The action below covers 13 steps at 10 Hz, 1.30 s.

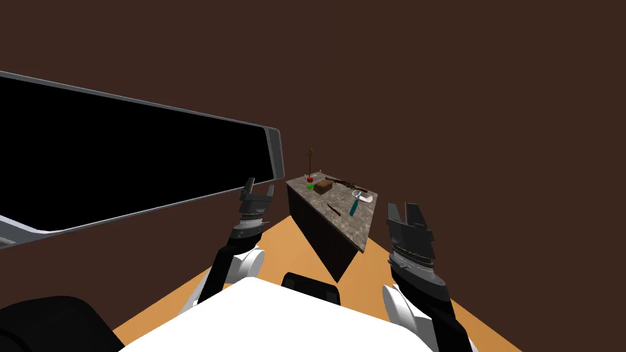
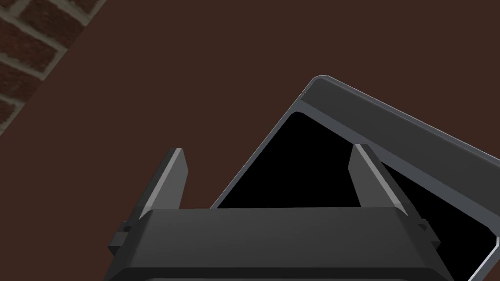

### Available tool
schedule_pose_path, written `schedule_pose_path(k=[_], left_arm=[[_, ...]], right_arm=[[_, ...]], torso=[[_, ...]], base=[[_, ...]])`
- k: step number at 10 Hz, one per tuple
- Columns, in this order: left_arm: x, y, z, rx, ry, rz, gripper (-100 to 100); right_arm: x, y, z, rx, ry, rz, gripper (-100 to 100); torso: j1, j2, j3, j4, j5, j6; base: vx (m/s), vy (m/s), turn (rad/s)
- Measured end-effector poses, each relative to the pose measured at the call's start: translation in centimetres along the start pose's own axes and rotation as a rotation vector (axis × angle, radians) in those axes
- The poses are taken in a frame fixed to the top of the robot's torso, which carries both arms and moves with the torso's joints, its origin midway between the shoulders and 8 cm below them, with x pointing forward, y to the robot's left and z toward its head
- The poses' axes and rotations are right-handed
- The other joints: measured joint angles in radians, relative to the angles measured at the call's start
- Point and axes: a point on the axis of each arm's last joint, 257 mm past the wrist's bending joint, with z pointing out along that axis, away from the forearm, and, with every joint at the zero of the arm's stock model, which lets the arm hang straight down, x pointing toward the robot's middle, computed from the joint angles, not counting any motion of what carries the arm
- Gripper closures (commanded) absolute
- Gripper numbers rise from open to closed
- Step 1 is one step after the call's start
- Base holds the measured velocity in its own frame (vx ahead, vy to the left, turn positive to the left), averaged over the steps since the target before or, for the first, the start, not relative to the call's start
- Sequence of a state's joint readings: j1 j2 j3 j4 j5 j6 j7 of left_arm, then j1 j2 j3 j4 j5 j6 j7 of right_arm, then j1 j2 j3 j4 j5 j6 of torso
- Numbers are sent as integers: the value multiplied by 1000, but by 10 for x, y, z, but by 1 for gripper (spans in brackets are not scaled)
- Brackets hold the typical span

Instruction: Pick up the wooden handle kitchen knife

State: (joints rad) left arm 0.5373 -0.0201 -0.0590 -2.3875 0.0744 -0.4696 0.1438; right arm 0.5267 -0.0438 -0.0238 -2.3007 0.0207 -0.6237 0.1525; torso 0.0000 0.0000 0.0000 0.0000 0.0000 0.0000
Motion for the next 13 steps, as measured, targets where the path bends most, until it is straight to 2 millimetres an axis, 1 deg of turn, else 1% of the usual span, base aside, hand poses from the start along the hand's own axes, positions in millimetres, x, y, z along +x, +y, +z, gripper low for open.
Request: schedule_pose_path(k=[3, 6, 8, 9, 10, 11, 12, 13], left_arm=[[0, 0, 0, 0, 0, 0, 0], [0, 0, 0, 0, 0, 0, 0], [0, 0, 0, 0, 0, 0, 0], [0, 0, 0, 0, 0, 0, 0], [0, 0, 0, 0, 0, 0, 0], [0, 0, 0, 0, 0, 0, 0], [0, 0, 0, 0, 0, 0, 0], [0, 0, 0, 0, 0, 0, 0]], right_arm=[[-4, -22, -13, 73, 61, -76, -100], [-14, -50, -41, 185, 136, -181, -100], [-29, -70, -62, 274, 197, -266, -100], [-37, -81, -77, 322, 232, -313, -100], [-39, -92, -90, 370, 270, -359, -100], [-41, -98, -101, 405, 291, -385, -100], [-48, -104, -113, 441, 321, -420, -100], [-59, -116, -126, 485, 360, -467, -100]], torso=[[2, 0, 0, 0, 0, 0], [3, -1, -1, 0, 1, 0], [3, -1, -1, 0, 1, 0], [4, -2, -1, 0, 1, 0], [5, -2, -1, 0, 1, 0], [4, -2, -1, 0, 1, 0], [3, -2, -1, 0, 1, 0], [3, -3, -2, -1, 1, -1]], base=[[8, 31, 115], [23, 49, 152], [36, 62, 189], [38, 75, 215], [31, 50, 60], [38, 39, 118], [58, 62, 285], [50, 41, 86]])
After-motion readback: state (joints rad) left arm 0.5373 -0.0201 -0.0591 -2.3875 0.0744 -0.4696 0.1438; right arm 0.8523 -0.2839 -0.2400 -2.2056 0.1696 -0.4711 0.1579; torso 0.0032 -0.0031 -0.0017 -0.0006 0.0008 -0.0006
